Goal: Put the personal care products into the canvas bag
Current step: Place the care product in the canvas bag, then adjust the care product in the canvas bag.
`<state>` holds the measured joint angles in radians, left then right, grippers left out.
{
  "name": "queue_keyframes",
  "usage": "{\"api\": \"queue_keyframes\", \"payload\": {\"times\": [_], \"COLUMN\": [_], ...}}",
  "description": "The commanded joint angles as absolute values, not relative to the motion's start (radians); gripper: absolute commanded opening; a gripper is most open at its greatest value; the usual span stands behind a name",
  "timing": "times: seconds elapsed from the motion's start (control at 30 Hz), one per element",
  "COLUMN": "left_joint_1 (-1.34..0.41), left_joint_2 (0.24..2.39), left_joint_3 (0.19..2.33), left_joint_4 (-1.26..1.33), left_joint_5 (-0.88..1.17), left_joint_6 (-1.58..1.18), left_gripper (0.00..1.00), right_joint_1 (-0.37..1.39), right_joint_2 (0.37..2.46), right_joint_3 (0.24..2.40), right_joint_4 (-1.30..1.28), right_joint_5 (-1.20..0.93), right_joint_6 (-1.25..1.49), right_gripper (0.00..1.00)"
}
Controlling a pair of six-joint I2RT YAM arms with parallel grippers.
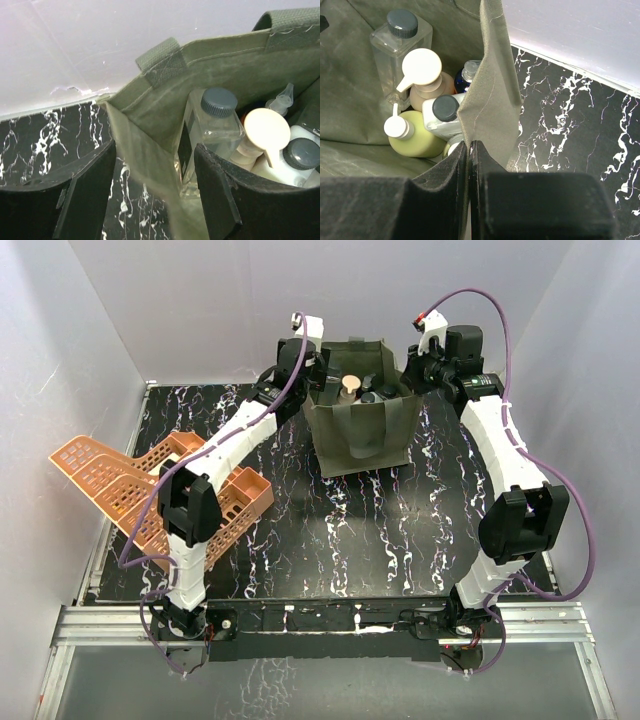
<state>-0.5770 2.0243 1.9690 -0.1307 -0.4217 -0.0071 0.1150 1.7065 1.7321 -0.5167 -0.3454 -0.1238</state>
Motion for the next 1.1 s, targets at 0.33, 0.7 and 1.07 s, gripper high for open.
{"api": "queue_keyframes", "payload": {"times": [0.33,0.7,1.07], "left_joint_1": [-0.57,-0.571,-0.604], "left_joint_2": [1.926,1.969,2.103], "left_joint_3": [1.99,2.119,2.324], "left_joint_4": [-0.234,-0.008,-0.163], "left_joint_5": [-0.477,-0.38,-0.223], "left_joint_6": [-0.164,0.096,0.039], "left_gripper": [0.5,0.58,0.68], "right_joint_1": [0.123,0.127,0.127], "right_joint_2": [1.695,1.698,1.681], "right_joint_3": [1.779,1.775,1.763], "right_joint_4": [-0.453,-0.453,-0.453], "right_joint_5": [-0.399,-0.438,-0.427], "right_joint_6": [-0.105,-0.11,-0.127], "right_gripper": [0.08,0.08,0.08]}}
